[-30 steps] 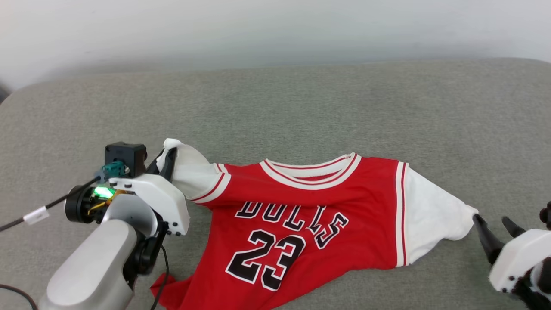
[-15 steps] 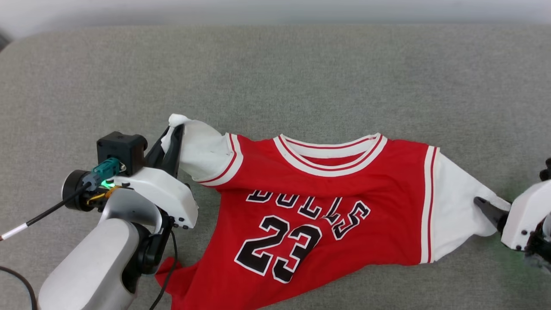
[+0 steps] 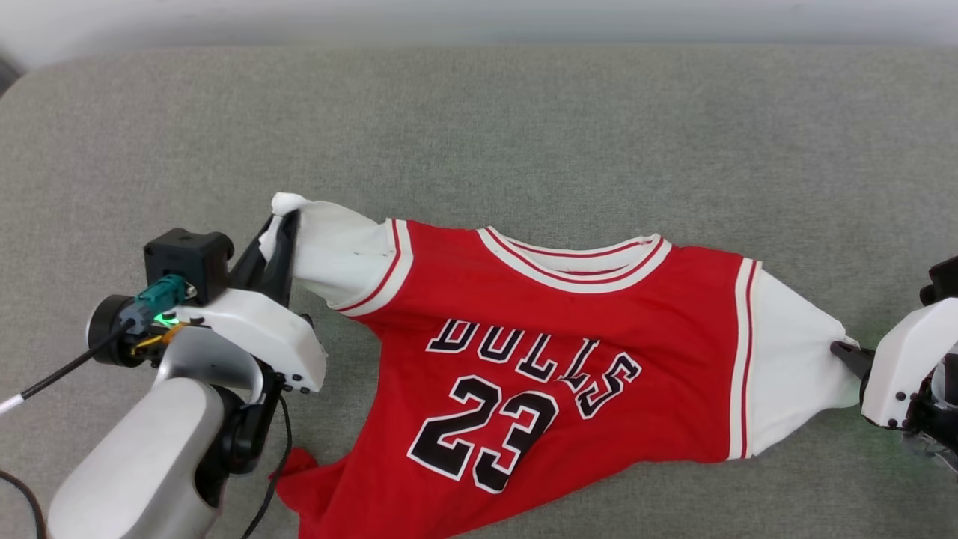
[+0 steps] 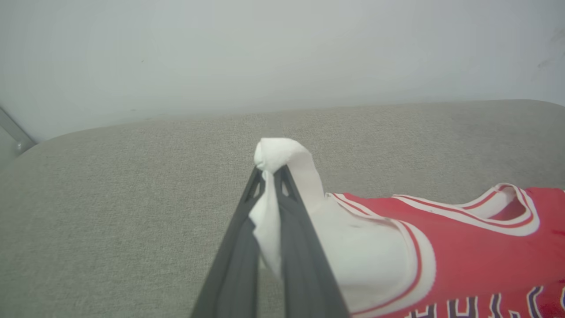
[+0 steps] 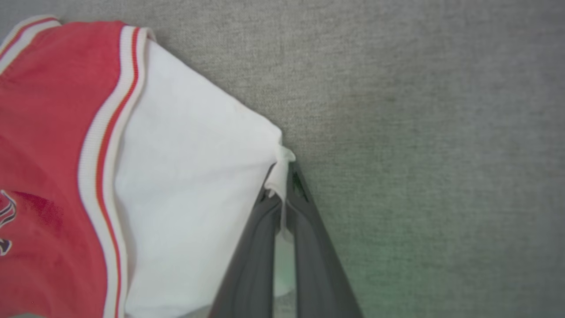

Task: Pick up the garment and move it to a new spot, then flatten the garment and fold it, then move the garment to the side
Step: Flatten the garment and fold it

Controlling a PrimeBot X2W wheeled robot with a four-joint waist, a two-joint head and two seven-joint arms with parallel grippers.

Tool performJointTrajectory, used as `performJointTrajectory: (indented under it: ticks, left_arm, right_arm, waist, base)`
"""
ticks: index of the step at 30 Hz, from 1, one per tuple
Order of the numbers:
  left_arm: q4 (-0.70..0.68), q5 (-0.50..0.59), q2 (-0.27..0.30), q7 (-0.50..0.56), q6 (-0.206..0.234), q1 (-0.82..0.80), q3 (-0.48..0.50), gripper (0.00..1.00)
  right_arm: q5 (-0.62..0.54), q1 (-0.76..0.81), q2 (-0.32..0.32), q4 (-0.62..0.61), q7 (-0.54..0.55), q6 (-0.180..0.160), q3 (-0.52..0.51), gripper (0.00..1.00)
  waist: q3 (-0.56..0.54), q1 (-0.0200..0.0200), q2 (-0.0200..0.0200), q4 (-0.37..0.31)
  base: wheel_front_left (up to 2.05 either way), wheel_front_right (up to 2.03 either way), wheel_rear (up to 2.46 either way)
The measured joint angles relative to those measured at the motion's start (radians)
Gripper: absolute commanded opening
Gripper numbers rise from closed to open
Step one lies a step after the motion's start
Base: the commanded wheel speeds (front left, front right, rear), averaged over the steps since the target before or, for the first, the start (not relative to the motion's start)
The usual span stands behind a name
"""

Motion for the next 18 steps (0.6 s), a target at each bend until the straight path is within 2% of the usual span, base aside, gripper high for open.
performJointTrajectory:
  ticks: [6,10,14,18]
  left_arm:
    - [0.035,0.011,0.036,-0.008,0.003,-0.032,0.027,0.00]
    - [0.080,0.012,0.047,0.002,-0.014,-0.097,0.038,0.00]
    - [0.152,0.014,0.038,-0.009,-0.044,-0.195,0.054,0.00]
    - [0.259,0.010,-0.002,-0.038,-0.082,-0.321,0.072,0.00]
  right_arm:
    - [-0.076,-0.049,-0.029,-0.059,-0.068,0.000,0.010,0.00]
    - [-0.123,-0.108,-0.034,-0.076,-0.092,0.000,0.006,0.00]
    - [-0.157,-0.205,-0.038,-0.067,-0.124,0.000,0.000,0.00]
    - [-0.188,-0.321,-0.039,-0.035,-0.160,0.000,0.003,0.00]
  waist:
    - [-0.061,0.0000,0.0000,-0.022]
    - [-0.102,0.0000,0.0000,-0.042]
    - [-0.124,0.0000,0.0000,-0.066]
    - [-0.117,-0.0001,0.0000,-0.081]
  base:
    - [0.00,0.00,0.00]
    - [0.00,0.00,0.00]
    - [0.00,0.00,0.00]
    - [0.00,0.00,0.00]
